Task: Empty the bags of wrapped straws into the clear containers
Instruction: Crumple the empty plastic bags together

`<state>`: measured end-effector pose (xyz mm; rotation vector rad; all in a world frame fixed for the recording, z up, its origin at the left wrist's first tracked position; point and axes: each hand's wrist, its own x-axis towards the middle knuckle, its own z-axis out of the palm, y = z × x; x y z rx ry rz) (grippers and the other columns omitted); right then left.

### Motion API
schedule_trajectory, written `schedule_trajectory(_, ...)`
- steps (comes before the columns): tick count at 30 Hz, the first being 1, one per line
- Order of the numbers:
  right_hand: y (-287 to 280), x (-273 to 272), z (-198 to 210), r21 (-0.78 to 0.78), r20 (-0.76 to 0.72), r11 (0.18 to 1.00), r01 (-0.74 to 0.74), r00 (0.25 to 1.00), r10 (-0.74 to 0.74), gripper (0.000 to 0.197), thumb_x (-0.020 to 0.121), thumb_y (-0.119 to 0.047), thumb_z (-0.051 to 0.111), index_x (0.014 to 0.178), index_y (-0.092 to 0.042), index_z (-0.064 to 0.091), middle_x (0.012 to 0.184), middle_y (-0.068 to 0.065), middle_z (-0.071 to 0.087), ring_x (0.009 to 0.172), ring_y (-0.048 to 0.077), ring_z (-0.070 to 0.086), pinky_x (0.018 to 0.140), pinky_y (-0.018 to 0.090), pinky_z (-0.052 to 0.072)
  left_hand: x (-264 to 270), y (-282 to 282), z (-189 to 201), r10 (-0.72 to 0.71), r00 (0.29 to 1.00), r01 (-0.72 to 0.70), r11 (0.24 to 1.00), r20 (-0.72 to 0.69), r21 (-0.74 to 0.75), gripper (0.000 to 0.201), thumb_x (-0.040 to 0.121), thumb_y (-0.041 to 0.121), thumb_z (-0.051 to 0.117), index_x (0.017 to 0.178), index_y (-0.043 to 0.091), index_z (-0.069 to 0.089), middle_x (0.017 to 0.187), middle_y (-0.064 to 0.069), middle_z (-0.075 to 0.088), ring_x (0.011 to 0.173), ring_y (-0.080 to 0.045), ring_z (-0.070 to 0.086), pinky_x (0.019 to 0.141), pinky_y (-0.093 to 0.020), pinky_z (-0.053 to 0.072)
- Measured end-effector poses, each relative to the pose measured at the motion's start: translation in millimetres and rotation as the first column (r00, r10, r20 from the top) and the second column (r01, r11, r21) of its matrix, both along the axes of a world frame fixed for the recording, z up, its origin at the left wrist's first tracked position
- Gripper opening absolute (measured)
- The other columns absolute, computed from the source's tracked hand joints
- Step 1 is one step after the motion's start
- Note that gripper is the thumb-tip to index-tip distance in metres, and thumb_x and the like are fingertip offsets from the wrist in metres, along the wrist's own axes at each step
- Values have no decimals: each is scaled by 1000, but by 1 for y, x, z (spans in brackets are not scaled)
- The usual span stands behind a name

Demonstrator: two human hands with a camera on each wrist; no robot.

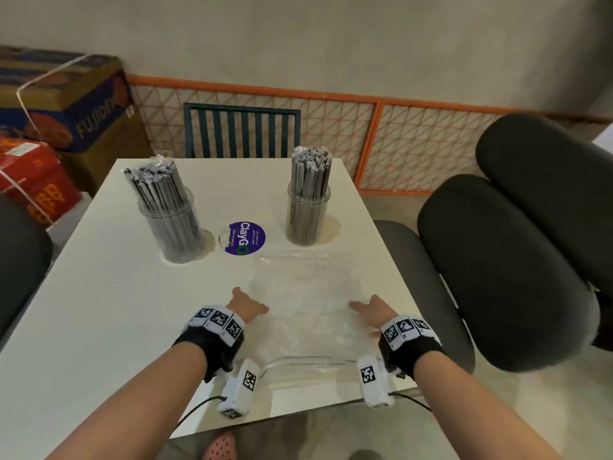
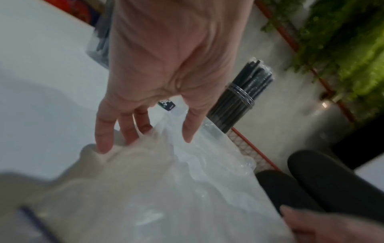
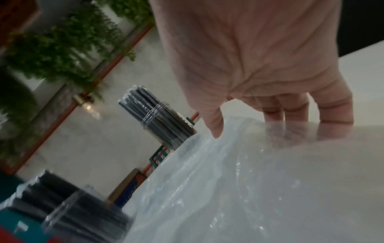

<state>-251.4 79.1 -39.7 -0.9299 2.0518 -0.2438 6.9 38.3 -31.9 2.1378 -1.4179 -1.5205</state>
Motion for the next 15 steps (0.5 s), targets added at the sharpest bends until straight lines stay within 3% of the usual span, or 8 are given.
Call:
schedule_trajectory(2, -2, -1, -1, 0, 99, 999, 41, 994, -41, 58, 88, -37, 57, 132, -4, 41, 133, 13, 48, 118, 31, 51, 97, 39, 45, 3, 3, 4, 56, 990, -40, 991, -132, 124, 59, 83, 14, 65, 134, -3, 39, 108, -18, 57, 99, -34, 58, 88, -44, 49)
schedule_trajectory(3, -1, -3, 0, -23, 166, 998, 63, 984, -58, 46, 85, -33, 61, 119, -4, 51, 120, 12, 55, 107, 29, 56, 92, 39, 47, 7, 6, 7, 67, 977, -31, 983, -202, 179, 49, 84, 12, 63, 128, -1, 47, 95, -13, 58, 87, -29, 58, 81, -43, 50)
schedule_trajectory(5, -1, -8, 4, -93, 397, 985, 144, 913, -96, 25, 75, -19, 71, 94, -6, 59, 93, 12, 58, 80, 25, 57, 78, 37, 46, 16, 8, 9, 44, 954, 18, 979, -295, 204, 35, 88, 7, 56, 123, 9, 52, 93, -9, 57, 82, -22, 55, 76, -40, 48)
schedule_trajectory(6, 1, -12, 6, -106, 527, 975, 195, 842, -111, 27, 70, -13, 74, 91, -5, 60, 87, 13, 58, 73, 25, 57, 73, 37, 46, 20, 9, 12, 23, 940, 45, 981, -340, 189, 33, 89, 5, 52, 120, 15, 52, 97, -8, 58, 83, -22, 55, 76, -40, 48)
schedule_trajectory(9, 5, -19, 28, -162, 748, 970, 181, 663, 1, 29, 78, 1, 63, 106, -2, 59, 86, 13, 68, 71, 23, 66, 70, 32, 55, 34, 12, 24, 69, 860, 9, 989, -505, 150, 23, 90, 2, 51, 108, 17, 55, 96, -6, 62, 81, -21, 60, 61, -32, 54)
schedule_trajectory(11, 4, -23, 38, -199, 831, 961, 191, 553, 62, 43, 77, 5, 59, 118, -6, 58, 98, 14, 69, 83, 26, 67, 81, 38, 56, 41, 12, 29, 146, 798, -67, 986, -585, 153, 16, 90, -1, 51, 99, 11, 57, 88, -6, 66, 73, -20, 67, 54, -28, 57)
schedule_trajectory(13, 0, -24, 44, -221, 848, 948, 229, 525, 71, 40, 82, 8, 55, 117, -9, 58, 100, 12, 68, 86, 26, 66, 84, 38, 55, 44, 13, 35, 180, 737, -105, 983, -652, 153, 19, 88, -8, 49, 93, 4, 63, 89, -9, 70, 69, -16, 72, 57, -25, 59)
schedule_trajectory(15, 2, -20, 60, -259, 794, 950, 175, 598, 106, 23, 88, 4, 50, 105, -7, 60, 91, 10, 66, 74, 15, 67, 73, 26, 55, 41, 18, 49, 165, 670, -85, 986, -724, 146, 35, 88, -13, 43, 84, 4, 74, 96, -10, 73, 73, -14, 73, 64, -22, 59)
